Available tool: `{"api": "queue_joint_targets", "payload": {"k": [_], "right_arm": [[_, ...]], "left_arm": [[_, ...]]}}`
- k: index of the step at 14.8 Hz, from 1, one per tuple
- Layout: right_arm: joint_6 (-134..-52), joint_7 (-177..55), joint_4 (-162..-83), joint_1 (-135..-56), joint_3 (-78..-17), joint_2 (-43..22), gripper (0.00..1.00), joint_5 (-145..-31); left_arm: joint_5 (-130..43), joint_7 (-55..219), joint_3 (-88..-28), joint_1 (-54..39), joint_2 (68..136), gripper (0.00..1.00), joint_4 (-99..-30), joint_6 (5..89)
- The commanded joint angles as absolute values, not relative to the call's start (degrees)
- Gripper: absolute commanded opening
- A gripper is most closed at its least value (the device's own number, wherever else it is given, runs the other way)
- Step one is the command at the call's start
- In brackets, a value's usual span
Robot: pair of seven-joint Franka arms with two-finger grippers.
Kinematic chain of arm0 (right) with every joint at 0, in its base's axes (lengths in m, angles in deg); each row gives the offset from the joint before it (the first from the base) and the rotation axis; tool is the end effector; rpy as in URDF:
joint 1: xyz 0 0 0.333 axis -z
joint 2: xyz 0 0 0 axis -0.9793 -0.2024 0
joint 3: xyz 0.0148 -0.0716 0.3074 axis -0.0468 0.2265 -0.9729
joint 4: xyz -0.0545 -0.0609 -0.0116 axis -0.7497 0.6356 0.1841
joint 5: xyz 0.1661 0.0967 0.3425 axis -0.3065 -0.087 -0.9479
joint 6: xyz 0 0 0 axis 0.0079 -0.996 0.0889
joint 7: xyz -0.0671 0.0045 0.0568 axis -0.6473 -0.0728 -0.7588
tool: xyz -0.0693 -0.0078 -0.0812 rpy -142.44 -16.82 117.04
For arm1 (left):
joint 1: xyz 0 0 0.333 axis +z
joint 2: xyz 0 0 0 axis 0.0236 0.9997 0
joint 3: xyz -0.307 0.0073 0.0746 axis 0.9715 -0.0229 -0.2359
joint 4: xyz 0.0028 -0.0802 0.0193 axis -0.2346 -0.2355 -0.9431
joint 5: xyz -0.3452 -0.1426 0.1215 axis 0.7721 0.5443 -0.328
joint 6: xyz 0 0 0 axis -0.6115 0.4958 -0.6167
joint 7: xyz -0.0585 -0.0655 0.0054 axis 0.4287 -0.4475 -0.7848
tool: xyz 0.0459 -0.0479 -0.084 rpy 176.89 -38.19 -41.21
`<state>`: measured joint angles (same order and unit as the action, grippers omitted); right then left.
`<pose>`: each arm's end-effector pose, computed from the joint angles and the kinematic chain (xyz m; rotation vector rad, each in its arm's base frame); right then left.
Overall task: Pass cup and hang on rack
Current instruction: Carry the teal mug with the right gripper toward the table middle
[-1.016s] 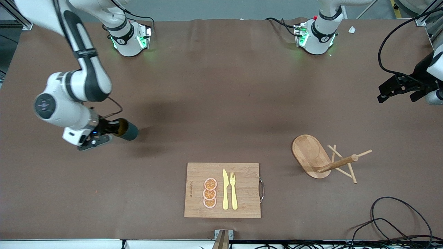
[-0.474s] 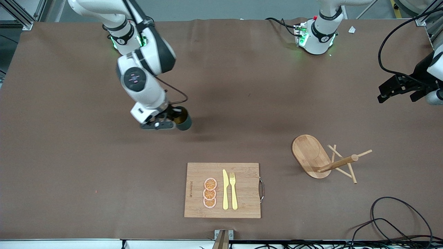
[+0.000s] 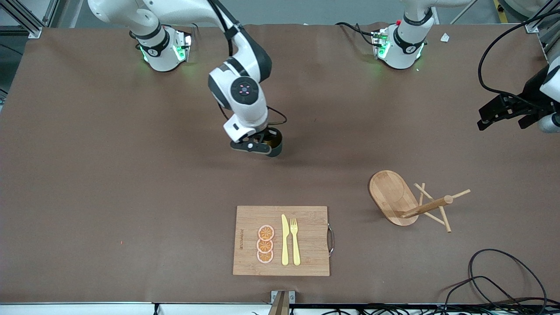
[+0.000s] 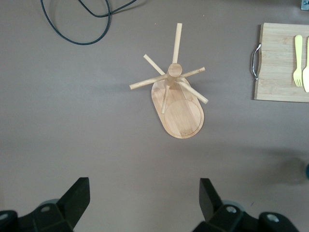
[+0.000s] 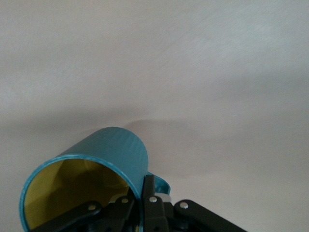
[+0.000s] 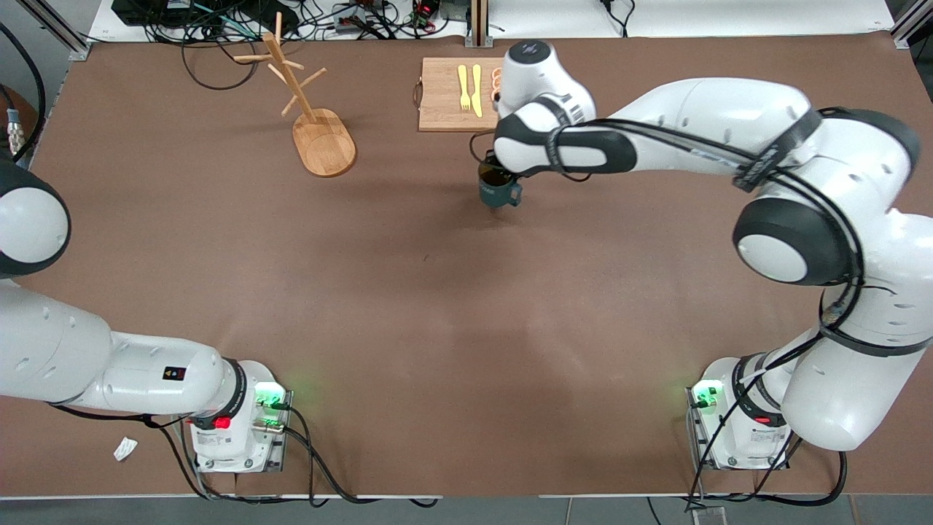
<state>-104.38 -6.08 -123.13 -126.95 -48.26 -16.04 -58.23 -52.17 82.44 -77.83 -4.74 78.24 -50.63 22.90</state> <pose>0.4687 0.4670 0.2808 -3.1185 0.2496 0.0993 0.5687 -0.0438 0.6432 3.1259 0.0417 0.1299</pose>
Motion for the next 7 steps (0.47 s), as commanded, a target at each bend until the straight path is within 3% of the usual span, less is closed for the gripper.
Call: {"api": "queue_joint_targets", "payload": {"k": [1,7], "right_arm": [[-105.0,-4.0,-117.2,-129.1,-47.5,-21.6,0.0,-58.6],[-106.9,1.1,-113.1,-130.6,-47.5,-26.1,0.01,-58.3]], "left_arm": [[-51.6,82.8,-77.8,-4.5,78.5,1.0,-50.2,23.3],[-51.6,82.8,-78.0,-4.5,78.5,1.0,-50.4,23.3]]}}
